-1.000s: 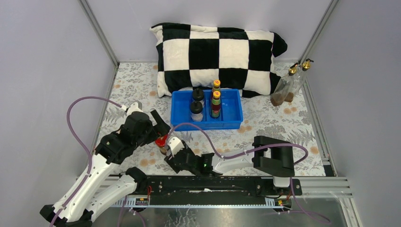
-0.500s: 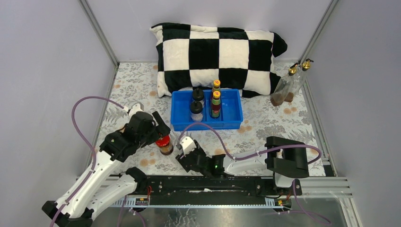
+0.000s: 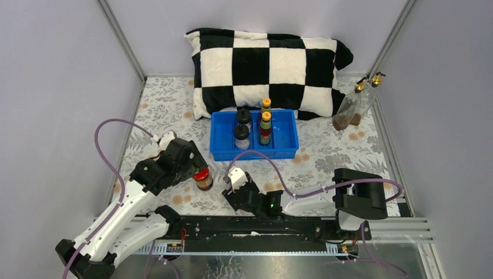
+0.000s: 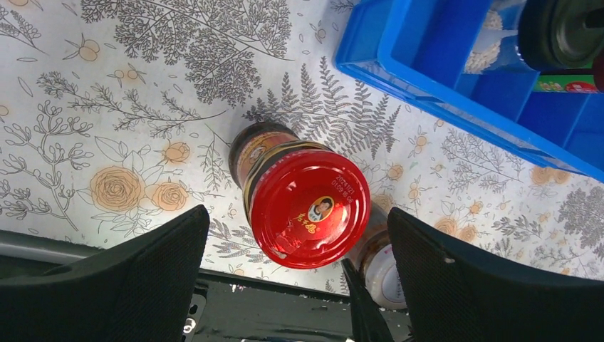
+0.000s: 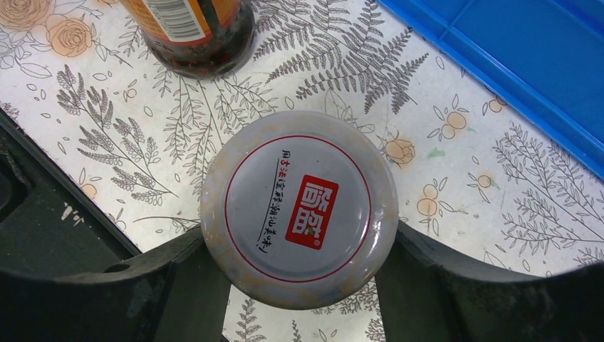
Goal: Organize the condiment bottles
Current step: Pick up the bottle from the center of the board.
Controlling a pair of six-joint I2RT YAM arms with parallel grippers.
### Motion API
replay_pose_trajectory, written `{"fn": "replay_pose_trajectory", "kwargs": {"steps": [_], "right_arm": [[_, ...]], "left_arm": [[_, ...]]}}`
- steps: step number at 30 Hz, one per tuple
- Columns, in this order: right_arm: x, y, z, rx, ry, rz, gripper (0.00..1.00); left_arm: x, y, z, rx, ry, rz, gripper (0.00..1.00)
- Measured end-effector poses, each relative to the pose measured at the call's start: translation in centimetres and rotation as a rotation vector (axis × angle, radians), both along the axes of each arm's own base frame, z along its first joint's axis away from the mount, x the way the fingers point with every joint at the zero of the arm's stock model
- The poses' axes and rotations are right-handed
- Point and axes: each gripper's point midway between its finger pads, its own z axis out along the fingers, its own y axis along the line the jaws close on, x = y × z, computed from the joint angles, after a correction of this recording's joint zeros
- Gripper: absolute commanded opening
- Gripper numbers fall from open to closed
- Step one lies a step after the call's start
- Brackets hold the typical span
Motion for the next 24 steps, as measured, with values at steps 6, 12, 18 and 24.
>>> {"fn": "replay_pose_trajectory", "kwargs": {"steps": [6,12,18,24], "right_arm": [[0.0,-0.4,0.0,0.0,0.001,-0.003,0.65],[0.0,-0.5,0.0,0.002,0.002,-0.005,0.65],[0.1,-0.5,-0.1,0.012,0.001,-0.013,0.65],[0.1,-0.7,-0.1,0.018,-0.002,-0.017,0.65]], "left_arm": [[-0.1,0.1,-1.2,0.026,0.042,0.008,0.99],[0.1,0.0,-1.9,0.047,0.065,0.004,0.99],[0.1,-0.4,-2.7,0.077,0.092,-0.012,0.99],[0.1,-0.9,-3.6,0.115,0.124,-0.037,0.95]]}}
